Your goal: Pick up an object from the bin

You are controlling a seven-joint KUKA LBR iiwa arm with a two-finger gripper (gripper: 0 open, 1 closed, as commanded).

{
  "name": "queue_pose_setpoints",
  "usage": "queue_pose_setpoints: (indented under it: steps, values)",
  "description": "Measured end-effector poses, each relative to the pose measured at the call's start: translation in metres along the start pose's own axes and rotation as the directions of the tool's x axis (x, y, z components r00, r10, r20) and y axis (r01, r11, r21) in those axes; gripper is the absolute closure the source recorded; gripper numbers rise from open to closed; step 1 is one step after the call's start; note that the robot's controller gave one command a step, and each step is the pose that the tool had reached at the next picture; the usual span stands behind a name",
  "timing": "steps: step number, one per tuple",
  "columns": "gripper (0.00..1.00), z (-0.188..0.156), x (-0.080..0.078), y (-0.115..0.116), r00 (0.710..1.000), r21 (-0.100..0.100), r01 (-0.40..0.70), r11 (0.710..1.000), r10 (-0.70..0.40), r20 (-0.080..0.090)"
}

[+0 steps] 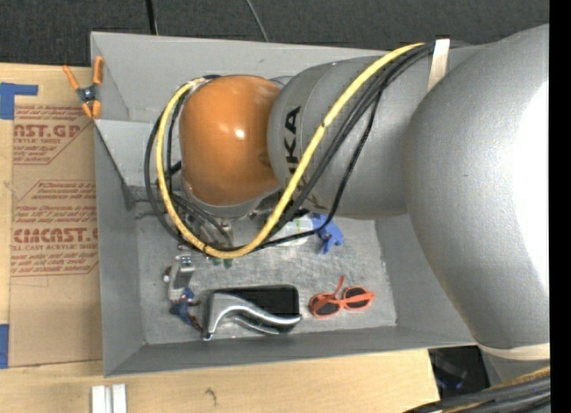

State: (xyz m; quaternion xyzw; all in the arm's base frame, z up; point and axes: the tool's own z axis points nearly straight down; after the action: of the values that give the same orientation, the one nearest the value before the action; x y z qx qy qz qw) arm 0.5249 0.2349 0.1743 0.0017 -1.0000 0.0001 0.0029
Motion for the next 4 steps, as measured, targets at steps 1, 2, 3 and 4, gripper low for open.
queue_pose_setpoints:
  steps: [1, 2, 3, 4]
  values:
    - [0.0, -0.003, -0.002, -0.001, 1.0, -0.001, -0.003, 1.0, 0.003, 0.006]
    - [0.0, 0.042, 0.012, -0.01, 0.972, -0.001, 0.233, 0.972, -0.233, 0.014]
    - [0.0, 0.068, 0.034, -0.026, 0.842, 0.0, 0.54, 0.842, -0.54, 0.005]
    - [0.0, 0.046, 0.045, -0.046, 0.901, -0.001, 0.434, 0.901, -0.434, 0.01]
